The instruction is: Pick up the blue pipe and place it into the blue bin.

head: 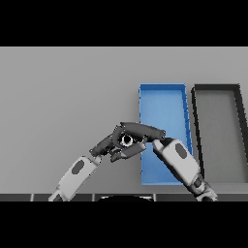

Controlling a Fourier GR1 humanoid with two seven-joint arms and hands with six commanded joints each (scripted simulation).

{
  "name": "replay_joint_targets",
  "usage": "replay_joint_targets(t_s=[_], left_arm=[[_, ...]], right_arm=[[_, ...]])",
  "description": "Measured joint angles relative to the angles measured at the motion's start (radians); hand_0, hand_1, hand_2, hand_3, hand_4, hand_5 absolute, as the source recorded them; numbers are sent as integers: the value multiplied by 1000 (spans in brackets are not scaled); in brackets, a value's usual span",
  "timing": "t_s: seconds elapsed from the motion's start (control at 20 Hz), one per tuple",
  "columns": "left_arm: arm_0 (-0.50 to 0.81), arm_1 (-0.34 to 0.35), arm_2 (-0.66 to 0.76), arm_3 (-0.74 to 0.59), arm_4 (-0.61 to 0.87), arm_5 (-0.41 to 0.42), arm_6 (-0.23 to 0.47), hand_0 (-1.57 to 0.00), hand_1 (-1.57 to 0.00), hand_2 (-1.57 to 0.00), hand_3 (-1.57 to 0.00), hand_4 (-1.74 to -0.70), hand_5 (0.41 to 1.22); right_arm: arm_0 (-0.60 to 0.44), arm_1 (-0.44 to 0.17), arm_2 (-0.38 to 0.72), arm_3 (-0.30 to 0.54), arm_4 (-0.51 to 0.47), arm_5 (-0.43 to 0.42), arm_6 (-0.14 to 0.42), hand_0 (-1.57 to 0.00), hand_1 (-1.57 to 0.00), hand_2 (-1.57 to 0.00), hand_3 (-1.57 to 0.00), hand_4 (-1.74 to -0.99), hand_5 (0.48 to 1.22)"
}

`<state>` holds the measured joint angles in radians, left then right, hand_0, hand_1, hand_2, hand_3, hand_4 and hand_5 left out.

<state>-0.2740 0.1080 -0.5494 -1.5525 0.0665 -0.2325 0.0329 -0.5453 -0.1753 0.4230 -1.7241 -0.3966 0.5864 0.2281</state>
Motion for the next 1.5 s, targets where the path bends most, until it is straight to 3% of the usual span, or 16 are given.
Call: replay_joint_targets(t_s=[0.05, 0.2, 0.25, 0.35, 0.45, 0.5, 0.6, 0.65, 0.8, 0.95, 1.25, 1.35, 1.5], left_arm=[[1, -1, 3, 5, -3, -3, -7, -1464, -1455, -1372, -1438, -1713, 1221], [2, -5, 15, -3, 4, -10, -26, -1516, -1512, -1388, -1503, -1727, 1221], [8, -7, 19, -3, 12, -16, -25, -1435, -1354, -1221, -1333, -1648, 1221], [-6, 19, 9, -10, -35, -20, -48, -925, -866, -781, -853, -1415, 1221], [-24, 59, 3, -8, -94, -72, -53, -592, -554, -500, -546, -1216, 1221], [-16, 69, -2, -10, -117, -92, -65, -473, -443, -399, -436, -1143, 1187], [-7, 76, -1, -8, -147, -92, -122, -303, -283, -255, -279, -1041, 1020], [-7, 77, 4, -6, -153, -82, -106, -242, -226, -204, -223, -999, 930], [-21, 68, 4, 5, -173, -64, -61, -123, -115, -104, -114, -915, 735], [-20, 74, 6, -5, -169, -67, -54, -63, -59, -53, -58, -887, 638], [-26, 55, 29, 22, -137, -64, 0, -16, -15, -13, -14, -896, 562], [-15, 46, 17, 23, -144, -61, 13, -10, -9, -8, -9, -901, 548], [3, 48, 11, 23, -146, -63, 23, -4, -4, -4, -4, -914, 524]], right_arm=[[-7, -12, 6, 3, 33, 3, -19, -1479, -1477, -1482, -1442, -1457, 1092], [-20, -24, 40, -13, 7, -31, -25, -1524, -1523, -1525, -1505, -1475, 1155], [-17, -32, 40, -12, -8, -49, -26, -1533, -1533, -1534, -1518, -1480, 1168], [-20, -48, 38, -12, -61, -75, -26, -1547, -1546, -1548, -1537, -1487, 1187], [-19, -58, 56, -14, -56, -85, -32, -1556, -1555, -1556, -1549, -1490, 1199], [-16, -61, 66, -20, -52, -91, -24, -1559, -1558, -1559, -1554, -1491, 1204], [-26, -64, 71, -32, -59, -95, 4, -1563, -1563, -1563, -1560, -1493, 1210], [-26, -67, 65, -22, -69, -89, -6, -1565, -1565, -1565, -1562, -1494, 1212], [-23, -67, 71, -28, -65, -89, -20, -1568, -1568, -1568, -1566, -1496, 1216], [-34, -63, 75, -18, -34, -100, -15, -1569, -1569, -1569, -1569, -1493, 1219], [-29, -67, 68, -25, -79, -108, -10, -1571, -1571, -1571, -1570, -1489, 1220], [-50, -71, 51, -33, -135, -137, 30, -1571, -1571, -1571, -1571, -1491, 1221], [-93, -96, 22, -52, -264, -170, 117, -1571, -1571, -1571, -1571, -1613, 1221]])
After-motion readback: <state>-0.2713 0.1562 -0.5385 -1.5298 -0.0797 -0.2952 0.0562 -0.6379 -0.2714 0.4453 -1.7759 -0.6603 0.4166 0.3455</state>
